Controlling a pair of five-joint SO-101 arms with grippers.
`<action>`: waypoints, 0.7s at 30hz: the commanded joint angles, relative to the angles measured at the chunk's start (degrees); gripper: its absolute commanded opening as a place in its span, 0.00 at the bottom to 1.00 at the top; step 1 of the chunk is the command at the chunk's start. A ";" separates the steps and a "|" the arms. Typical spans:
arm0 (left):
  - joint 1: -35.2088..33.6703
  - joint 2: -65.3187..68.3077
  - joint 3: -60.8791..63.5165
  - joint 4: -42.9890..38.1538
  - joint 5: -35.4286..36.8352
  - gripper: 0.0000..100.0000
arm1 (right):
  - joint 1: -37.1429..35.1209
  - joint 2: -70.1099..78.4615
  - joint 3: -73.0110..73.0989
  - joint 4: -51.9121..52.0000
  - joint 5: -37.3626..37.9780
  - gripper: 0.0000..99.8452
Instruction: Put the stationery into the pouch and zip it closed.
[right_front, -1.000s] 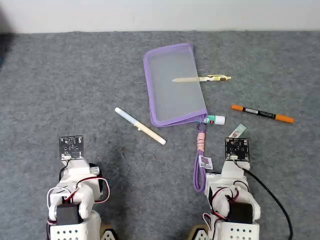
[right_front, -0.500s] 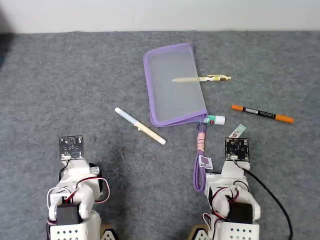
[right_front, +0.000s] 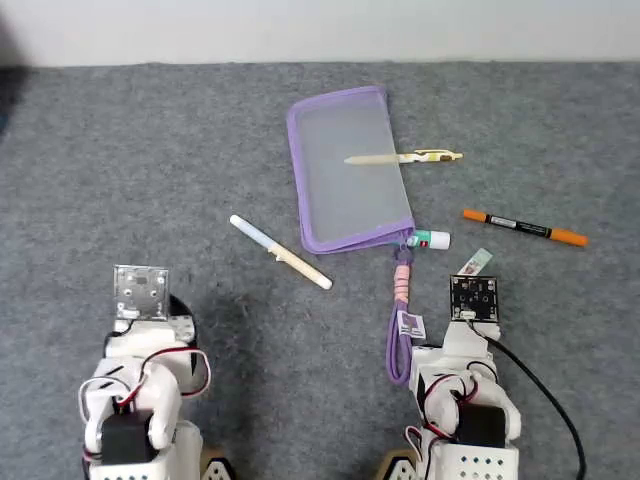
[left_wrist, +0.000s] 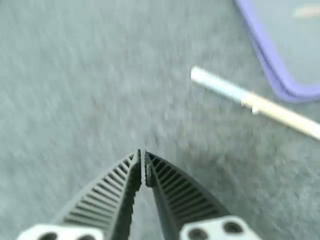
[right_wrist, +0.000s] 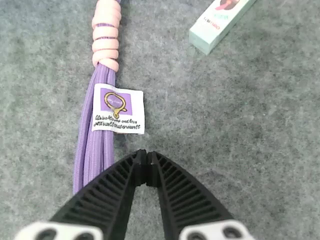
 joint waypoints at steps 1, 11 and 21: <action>-0.44 -0.70 -5.32 -2.55 -3.87 0.02 | 0.48 -0.57 1.05 0.48 -0.09 0.01; -0.53 -0.53 -13.58 -2.46 1.67 0.02 | 0.48 -0.57 1.05 0.48 -0.09 0.01; -0.79 0.26 -18.42 -2.55 2.11 0.02 | 0.31 -0.57 1.05 0.40 -0.09 0.01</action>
